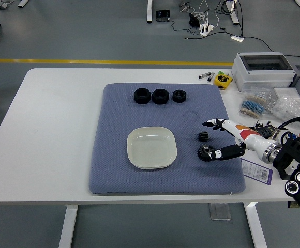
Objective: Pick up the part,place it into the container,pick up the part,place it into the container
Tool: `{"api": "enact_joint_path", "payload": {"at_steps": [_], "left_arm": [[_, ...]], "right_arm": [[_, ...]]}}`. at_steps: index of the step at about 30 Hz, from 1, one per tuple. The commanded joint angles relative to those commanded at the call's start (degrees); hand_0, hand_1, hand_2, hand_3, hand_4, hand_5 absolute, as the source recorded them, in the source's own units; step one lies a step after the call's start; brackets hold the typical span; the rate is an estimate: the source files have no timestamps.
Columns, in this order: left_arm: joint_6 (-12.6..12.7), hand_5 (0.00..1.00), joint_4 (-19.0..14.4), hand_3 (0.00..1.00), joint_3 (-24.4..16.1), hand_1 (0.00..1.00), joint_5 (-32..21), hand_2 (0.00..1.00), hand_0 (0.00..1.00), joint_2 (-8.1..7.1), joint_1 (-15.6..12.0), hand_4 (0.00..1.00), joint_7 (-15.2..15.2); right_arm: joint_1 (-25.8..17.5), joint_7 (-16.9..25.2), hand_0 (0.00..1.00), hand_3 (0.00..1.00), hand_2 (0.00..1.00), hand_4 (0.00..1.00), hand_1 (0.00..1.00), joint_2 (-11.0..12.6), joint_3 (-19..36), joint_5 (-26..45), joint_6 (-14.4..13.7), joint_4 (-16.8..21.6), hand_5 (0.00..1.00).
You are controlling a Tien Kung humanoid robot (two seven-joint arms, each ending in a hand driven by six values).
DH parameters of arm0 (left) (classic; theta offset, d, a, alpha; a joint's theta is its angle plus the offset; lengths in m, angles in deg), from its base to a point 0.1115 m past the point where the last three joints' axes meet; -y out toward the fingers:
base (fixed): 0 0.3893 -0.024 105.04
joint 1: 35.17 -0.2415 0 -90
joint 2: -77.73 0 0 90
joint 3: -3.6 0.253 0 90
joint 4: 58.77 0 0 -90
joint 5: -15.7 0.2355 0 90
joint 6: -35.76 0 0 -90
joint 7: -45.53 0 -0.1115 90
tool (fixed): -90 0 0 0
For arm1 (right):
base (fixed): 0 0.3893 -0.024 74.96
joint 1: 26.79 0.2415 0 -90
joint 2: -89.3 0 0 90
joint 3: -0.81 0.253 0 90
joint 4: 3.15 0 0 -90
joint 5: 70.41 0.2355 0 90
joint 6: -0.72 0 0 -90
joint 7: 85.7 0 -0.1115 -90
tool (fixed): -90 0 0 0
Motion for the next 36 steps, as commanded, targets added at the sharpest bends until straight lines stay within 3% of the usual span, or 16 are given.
{"api": "enact_joint_path", "payload": {"at_steps": [20,36], "left_arm": [[0.12,0.764,0.00,0.588,0.37,0.647,-0.61,0.691,0.728,0.00,0.23,0.644,0.17],[0.18,0.764,0.00,0.588,0.71,0.646,-1.00,0.692,0.728,0.00,0.40,0.644,0.14]], "right_arm": [[8.38,-4.17,0.781,0.792,0.774,0.998,0.750,3.21,-12.31,-5.29,-0.83,-2.11,0.399],[14.59,-5.13,0.742,0.753,0.736,0.998,0.709,4.12,-21.88,-5.57,-1.18,-4.67,0.402]]}}
